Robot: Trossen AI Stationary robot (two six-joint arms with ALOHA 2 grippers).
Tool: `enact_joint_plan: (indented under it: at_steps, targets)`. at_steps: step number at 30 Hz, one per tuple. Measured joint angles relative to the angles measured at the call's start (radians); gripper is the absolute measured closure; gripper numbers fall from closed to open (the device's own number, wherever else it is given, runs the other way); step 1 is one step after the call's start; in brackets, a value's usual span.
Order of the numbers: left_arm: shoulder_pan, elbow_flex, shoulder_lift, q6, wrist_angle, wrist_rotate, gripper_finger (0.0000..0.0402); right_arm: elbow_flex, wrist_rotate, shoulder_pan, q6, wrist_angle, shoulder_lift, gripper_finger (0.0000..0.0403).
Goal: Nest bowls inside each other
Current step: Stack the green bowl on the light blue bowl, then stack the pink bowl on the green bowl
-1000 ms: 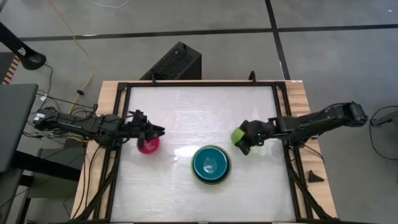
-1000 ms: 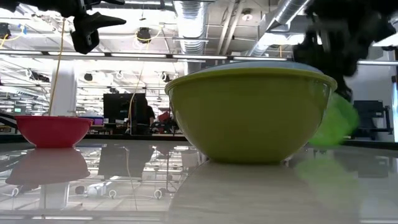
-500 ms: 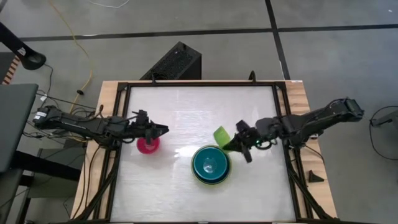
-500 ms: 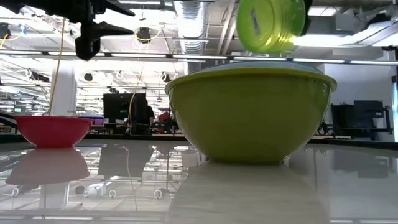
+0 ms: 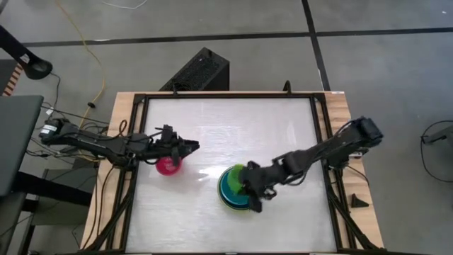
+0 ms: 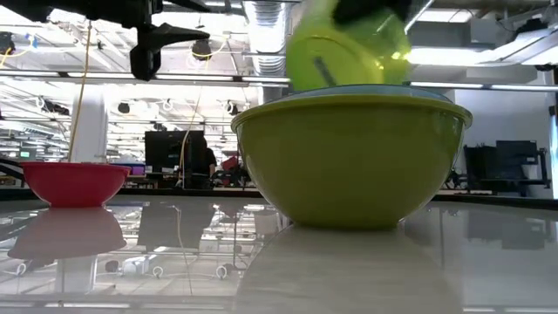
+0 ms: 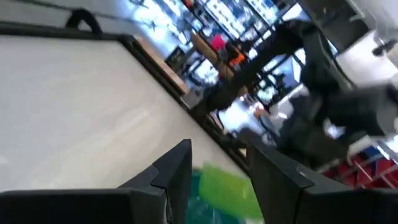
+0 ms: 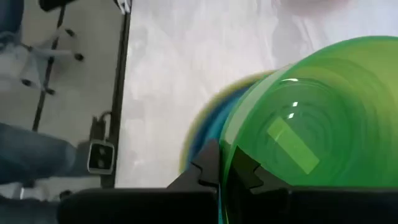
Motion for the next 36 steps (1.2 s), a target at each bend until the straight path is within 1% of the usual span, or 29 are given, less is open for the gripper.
enact_joint_plan:
  at_steps: [3, 7, 12, 18, 20, 22, 26, 30, 31, 33, 34, 36]
  targets:
    - [0.0, 0.0, 0.0, 0.018, 0.045, -0.044, 0.026, 0.028, 0.012, 0.007, 0.036, 0.016, 0.073, 0.0377]
    - [0.0, 0.0, -0.004, 0.035, 0.083, -0.044, 0.026, 0.058, 0.016, 0.004, 0.083, -0.026, 0.168, 0.0377]
    - [0.0, 0.0, -0.004, 0.026, 0.085, -0.018, 0.026, 0.133, 0.003, -0.007, 0.109, -0.169, 0.255, 0.0377]
    - [-0.004, 0.0, -0.002, 0.028, 0.082, -0.015, 0.026, 0.234, 0.002, -0.002, 0.117, -0.298, 0.334, 0.0373]
    - [-0.004, 0.0, -0.003, 0.01, 0.051, 0.002, 0.026, 0.258, -0.019, -0.002, 0.117, -0.315, 0.355, 0.0352]
    - [-0.006, 0.0, -0.002, -0.015, 0.009, 0.03, 0.026, 0.267, -0.036, -0.002, 0.123, -0.313, 0.363, 0.0319]
    - [-0.043, 0.0, -0.002, -0.043, -0.071, 0.069, 0.026, 0.276, -0.042, -0.01, 0.158, -0.296, 0.354, 0.0235]
    - [-0.126, 0.0, -0.002, -0.064, -0.11, 0.049, 0.026, 0.274, -0.044, -0.018, 0.181, -0.28, 0.309, 0.0157]
    - [-0.15, 0.0, -0.003, -0.071, -0.119, 0.036, 0.026, 0.274, -0.034, -0.02, 0.181, -0.267, 0.286, 0.0144]
    - [-0.207, 0.0, -0.003, -0.085, -0.146, 0.0, 0.026, 0.274, 0.023, -0.019, 0.182, -0.262, 0.232, 0.0128]
    - [-0.237, 0.001, -0.002, -0.093, -0.16, -0.026, 0.026, 0.274, 0.054, -0.019, 0.185, -0.262, 0.203, 0.0125]
    - [-0.298, 0.019, -0.002, -0.11, -0.25, -0.101, 0.026, 0.274, 0.126, -0.018, 0.193, -0.275, 0.141, 0.0123]
